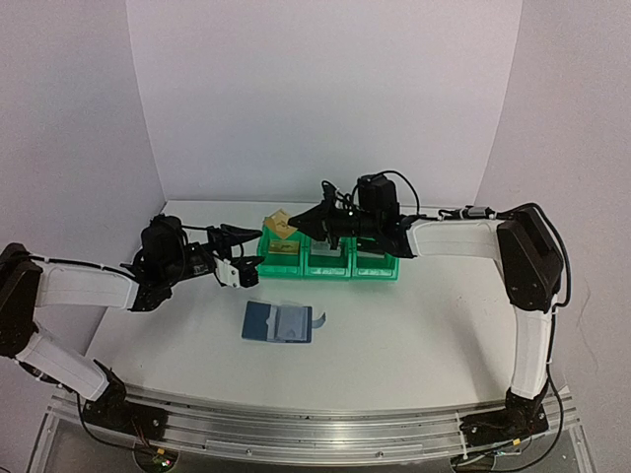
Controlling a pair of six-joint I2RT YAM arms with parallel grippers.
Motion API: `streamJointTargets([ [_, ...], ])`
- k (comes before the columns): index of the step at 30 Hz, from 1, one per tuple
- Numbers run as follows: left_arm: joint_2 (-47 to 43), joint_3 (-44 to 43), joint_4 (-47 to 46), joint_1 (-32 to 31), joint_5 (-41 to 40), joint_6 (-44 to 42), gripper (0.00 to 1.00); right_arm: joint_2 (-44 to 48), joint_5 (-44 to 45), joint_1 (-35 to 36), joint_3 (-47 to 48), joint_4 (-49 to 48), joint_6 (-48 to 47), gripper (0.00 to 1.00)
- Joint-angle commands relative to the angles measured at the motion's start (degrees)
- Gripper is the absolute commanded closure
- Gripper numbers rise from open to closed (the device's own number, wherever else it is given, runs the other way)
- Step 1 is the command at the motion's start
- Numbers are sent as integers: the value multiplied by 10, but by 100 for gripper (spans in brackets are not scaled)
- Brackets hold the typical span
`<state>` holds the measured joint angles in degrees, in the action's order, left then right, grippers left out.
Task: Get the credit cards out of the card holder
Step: Place the credit card in the storage box.
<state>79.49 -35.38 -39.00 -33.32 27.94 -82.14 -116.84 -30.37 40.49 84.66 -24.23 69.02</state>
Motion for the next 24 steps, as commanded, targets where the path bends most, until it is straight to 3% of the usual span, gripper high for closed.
streamJointTargets([
  [1, 28, -34, -106, -2, -28, -76, 46, 14, -18, 10, 15, 0, -1, 100],
  [11, 88, -88, -72, -7, -56, -103, 67, 9, -31, 14, 30, 0, -3, 100],
  [20, 92, -88, -63, -7, -55, -104, 97, 6, -34, 14, 35, 0, -5, 100],
  [24, 90, -88, -62, -8, -54, -96, 100, 1, -36, 14, 38, 0, -3, 100],
])
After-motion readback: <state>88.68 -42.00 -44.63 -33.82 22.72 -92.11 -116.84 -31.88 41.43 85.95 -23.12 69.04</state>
